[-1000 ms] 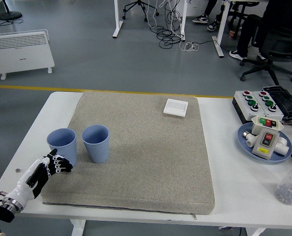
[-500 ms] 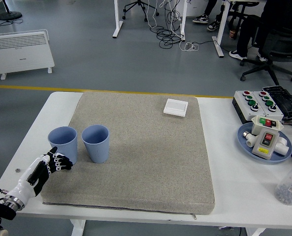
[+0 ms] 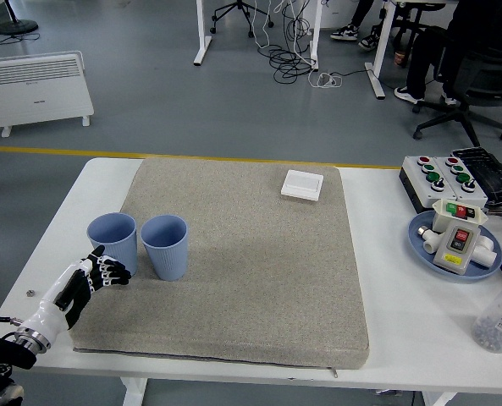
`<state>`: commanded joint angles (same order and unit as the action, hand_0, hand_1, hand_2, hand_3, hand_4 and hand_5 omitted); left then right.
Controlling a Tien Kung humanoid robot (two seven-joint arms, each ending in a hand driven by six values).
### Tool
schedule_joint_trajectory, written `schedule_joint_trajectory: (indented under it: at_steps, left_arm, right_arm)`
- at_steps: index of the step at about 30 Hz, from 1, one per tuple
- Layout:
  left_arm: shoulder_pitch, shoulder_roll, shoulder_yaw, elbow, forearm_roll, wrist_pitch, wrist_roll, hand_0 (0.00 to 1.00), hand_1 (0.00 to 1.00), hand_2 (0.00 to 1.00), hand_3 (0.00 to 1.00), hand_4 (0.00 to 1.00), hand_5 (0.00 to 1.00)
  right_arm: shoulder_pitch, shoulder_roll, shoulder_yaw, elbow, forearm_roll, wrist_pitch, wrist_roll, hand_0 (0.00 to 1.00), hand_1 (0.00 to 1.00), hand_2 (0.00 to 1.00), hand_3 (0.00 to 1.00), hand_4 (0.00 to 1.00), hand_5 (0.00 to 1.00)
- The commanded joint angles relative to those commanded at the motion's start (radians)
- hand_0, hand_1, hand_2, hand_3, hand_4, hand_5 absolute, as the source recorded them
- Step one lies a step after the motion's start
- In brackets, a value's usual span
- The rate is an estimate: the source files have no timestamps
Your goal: Push cup pick cup insert cup
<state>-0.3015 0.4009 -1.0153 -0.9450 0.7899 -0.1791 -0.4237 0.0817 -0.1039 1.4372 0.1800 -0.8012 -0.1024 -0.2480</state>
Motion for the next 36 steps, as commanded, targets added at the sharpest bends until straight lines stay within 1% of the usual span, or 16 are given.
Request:
schedule_joint_trajectory:
  at_steps: [7,17,27,32,36]
  left_arm:
    - [-0.036,-0.007,0.015,0.031,-0.008,-0.002,-0.001,0.572,0.553,0.502,0.45,0.609,0.998]
    - [-0.092,-0.024,0.054,0.077,-0.028,-0.008,-0.003,0.579,0.56,0.504,0.45,0.603,0.998]
    - [-0.152,-0.03,0.098,0.148,-0.049,-0.012,-0.014,0.582,0.561,0.505,0.45,0.602,0.998]
    - [-0.173,-0.034,0.112,0.176,-0.057,-0.014,-0.02,0.582,0.561,0.505,0.45,0.602,0.998]
    - [-0.192,-0.043,0.125,0.204,-0.063,-0.015,-0.024,0.582,0.561,0.505,0.45,0.601,0.998]
  right_arm:
    - [0.001,0.001,0.0,0.0,-0.003,0.001,0.0,0.753,0.627,0.611,0.586,0.12,0.613]
    - [0.003,0.004,-0.001,0.0,-0.005,0.0,-0.001,0.752,0.627,0.611,0.586,0.12,0.614]
    - [0.005,0.005,-0.002,0.0,-0.005,0.0,-0.002,0.753,0.627,0.613,0.587,0.119,0.615]
    - [0.005,0.005,-0.003,0.0,-0.007,0.001,-0.002,0.753,0.627,0.613,0.587,0.119,0.615]
    - [0.004,0.006,-0.004,0.0,-0.005,0.001,-0.002,0.753,0.627,0.615,0.587,0.119,0.617]
